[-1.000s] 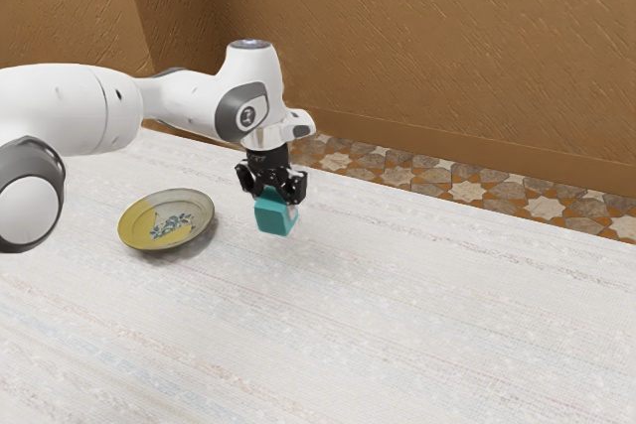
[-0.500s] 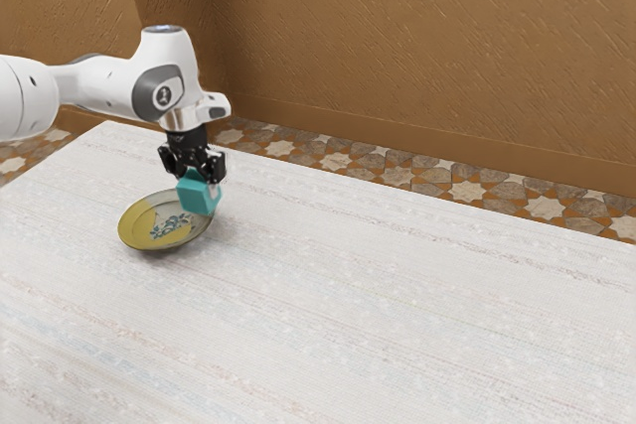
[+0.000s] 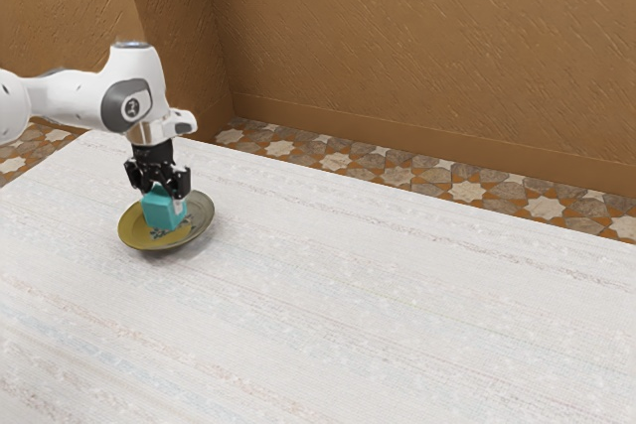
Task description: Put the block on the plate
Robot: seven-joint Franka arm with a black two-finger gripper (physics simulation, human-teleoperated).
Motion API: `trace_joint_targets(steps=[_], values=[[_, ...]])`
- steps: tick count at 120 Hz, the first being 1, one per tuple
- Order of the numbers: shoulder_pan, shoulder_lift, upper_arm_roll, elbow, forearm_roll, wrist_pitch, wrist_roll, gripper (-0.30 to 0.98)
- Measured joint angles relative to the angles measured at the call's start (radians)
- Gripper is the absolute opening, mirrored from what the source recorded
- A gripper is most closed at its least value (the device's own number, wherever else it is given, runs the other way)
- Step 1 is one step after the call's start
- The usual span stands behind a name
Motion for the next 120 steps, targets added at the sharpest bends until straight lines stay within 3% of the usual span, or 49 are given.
trace_joint_targets(steps=[28, 48, 69, 120], values=[[0.005, 0.038, -0.002, 0.007, 0.015, -0.002, 0.011, 0.37], [0.004, 0.036, -0.003, 0.010, 0.016, -0.006, 0.020, 0.53], [0.004, 0.021, -0.005, 0.009, 0.015, -0.019, 0.027, 0.62], [0.006, -0.066, -0.059, 0.030, 0.007, -0.068, 0.049, 0.68]])
